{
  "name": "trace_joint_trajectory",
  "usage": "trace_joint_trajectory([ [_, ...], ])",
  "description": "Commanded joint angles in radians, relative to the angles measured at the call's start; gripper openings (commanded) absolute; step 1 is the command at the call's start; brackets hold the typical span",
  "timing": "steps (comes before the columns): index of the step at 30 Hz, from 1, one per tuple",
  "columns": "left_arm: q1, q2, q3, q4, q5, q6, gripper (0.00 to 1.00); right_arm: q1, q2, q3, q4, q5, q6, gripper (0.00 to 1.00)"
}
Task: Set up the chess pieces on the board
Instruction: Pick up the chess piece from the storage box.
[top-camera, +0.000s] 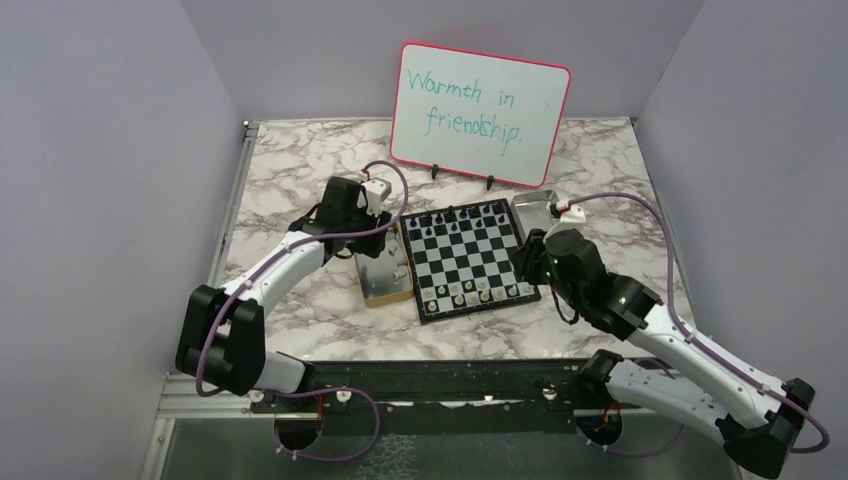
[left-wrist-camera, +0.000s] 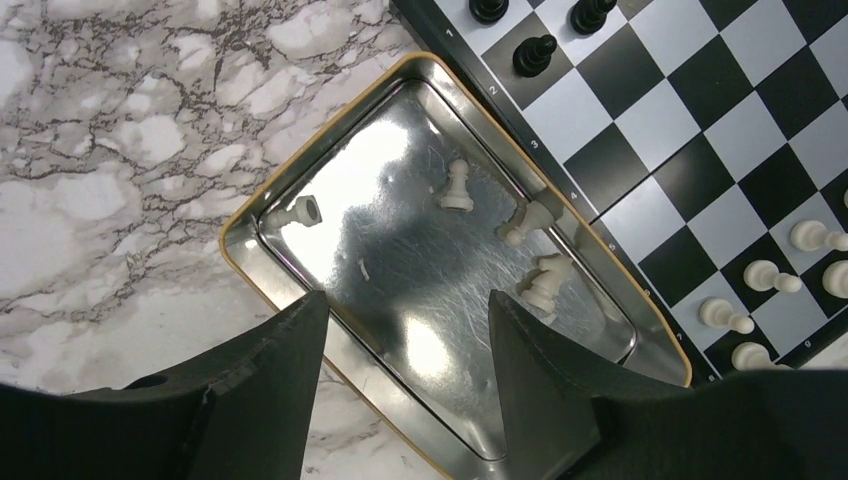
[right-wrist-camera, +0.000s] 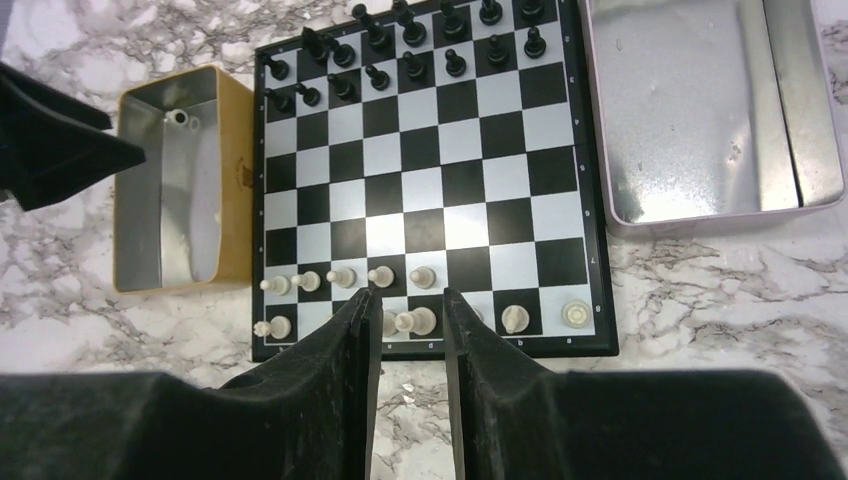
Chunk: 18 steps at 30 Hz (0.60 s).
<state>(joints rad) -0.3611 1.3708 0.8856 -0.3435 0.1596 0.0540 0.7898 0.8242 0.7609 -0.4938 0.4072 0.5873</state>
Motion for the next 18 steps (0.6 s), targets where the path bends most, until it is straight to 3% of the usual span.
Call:
trace_joint_trajectory([
  [1,0.004,0.052,0.063,0.003,0.036,0.086,0.60,-0.004,-0.070,0.019,0.024,-0.015,-0.082,0.34],
  [7,0.004,0.127,0.088,0.014,0.070,0.085,0.51,-0.005,-0.170,0.014,0.003,0.071,-0.132,0.34],
  [18,-0.001,0.204,0.075,0.121,0.185,0.164,0.37,-0.004,-0.241,0.005,0.020,0.070,-0.131,0.34],
])
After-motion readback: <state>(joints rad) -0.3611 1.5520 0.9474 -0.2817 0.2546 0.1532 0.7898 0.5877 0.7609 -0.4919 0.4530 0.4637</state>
